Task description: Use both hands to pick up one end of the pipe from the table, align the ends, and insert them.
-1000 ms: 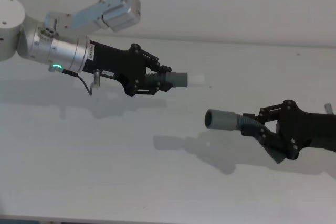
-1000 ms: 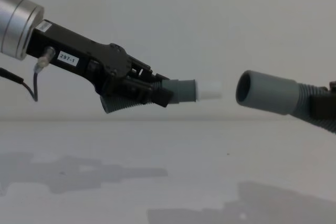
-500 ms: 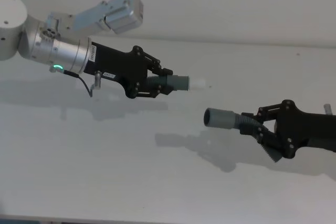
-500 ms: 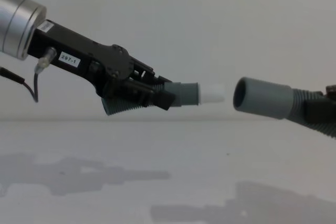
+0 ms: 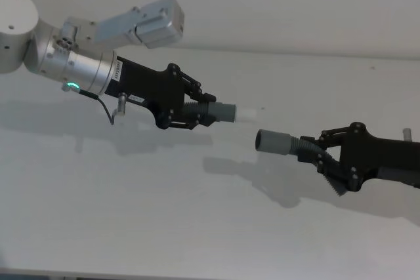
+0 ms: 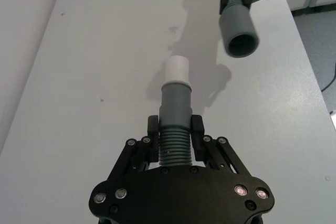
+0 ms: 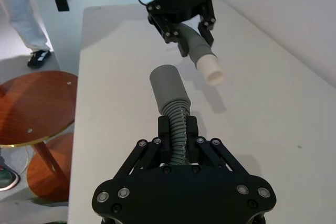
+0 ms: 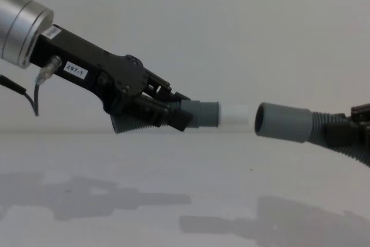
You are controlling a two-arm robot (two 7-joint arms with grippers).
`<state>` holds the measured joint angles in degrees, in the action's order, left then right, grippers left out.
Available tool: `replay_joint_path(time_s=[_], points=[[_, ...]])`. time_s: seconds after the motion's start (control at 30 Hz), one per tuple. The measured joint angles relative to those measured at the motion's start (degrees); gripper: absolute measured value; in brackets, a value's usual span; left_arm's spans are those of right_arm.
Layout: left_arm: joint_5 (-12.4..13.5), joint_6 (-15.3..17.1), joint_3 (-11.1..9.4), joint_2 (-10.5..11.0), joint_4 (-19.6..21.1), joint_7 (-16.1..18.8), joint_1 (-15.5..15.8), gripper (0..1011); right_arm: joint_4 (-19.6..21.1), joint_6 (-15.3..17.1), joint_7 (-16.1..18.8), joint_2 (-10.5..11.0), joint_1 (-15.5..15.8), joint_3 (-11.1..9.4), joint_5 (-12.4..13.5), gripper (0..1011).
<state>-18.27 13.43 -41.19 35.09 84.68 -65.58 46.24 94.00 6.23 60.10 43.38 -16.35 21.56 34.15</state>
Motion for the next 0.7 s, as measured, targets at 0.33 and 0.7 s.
replay_joint_path(time_s=[0.33,0.7], points=[[-0.06,0.28,-0.55,0.63,0.85,-0.06,0.29,345,-0.96,0.39,-1.48,-0.28,-1.04,1.48,-1.6,176],[-0.22,0.92,-1.08,1.5,1.83,0.08,0.47,345,-2.24,0.46,-2.07,-0.93,-2.45,3.12,-2.54,176]])
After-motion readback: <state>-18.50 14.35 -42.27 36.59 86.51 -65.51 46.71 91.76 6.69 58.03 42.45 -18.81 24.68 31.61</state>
